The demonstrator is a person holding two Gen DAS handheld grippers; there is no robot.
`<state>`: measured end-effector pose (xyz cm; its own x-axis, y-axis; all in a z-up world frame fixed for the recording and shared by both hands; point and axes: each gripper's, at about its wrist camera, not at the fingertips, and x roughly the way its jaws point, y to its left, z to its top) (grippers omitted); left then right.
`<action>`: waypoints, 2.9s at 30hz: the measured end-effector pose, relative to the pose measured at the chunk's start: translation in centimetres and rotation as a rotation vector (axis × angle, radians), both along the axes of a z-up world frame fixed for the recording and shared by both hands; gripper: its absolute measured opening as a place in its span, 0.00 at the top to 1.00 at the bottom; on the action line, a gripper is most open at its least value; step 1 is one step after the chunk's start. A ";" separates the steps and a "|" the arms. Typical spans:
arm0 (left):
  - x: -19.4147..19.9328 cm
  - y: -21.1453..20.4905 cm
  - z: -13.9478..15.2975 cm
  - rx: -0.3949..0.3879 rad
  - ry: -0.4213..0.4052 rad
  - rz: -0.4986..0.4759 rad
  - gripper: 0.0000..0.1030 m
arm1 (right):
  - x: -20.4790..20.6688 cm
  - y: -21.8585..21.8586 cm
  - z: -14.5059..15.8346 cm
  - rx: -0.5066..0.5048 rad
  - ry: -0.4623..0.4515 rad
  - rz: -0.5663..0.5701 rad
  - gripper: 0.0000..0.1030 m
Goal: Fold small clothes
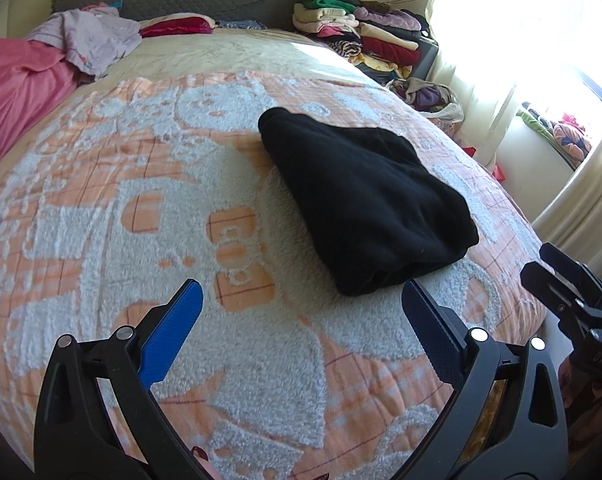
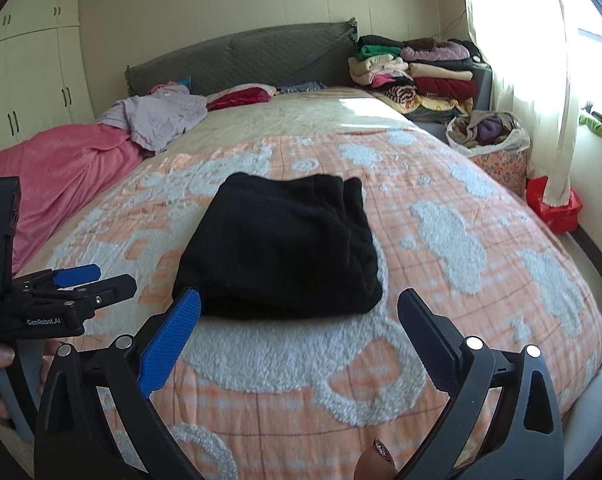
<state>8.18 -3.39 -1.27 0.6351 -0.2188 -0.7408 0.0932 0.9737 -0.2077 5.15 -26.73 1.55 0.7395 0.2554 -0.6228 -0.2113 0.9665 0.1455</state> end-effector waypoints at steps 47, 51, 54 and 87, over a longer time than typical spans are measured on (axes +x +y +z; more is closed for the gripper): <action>-1.2 0.3 -1.0 0.042 0.050 0.056 0.09 | -0.5 0.6 -2.2 -0.017 0.065 0.005 0.04; -1.2 0.4 -0.9 0.045 0.047 0.058 0.09 | -0.7 0.7 -2.2 -0.020 0.068 0.011 0.04; -1.3 0.4 -0.9 0.046 0.047 0.058 0.09 | -0.8 0.8 -2.2 -0.021 0.069 0.013 0.04; -1.9 0.9 -0.4 0.026 0.047 0.085 0.09 | -0.9 0.4 -2.2 -0.029 0.079 -0.022 0.04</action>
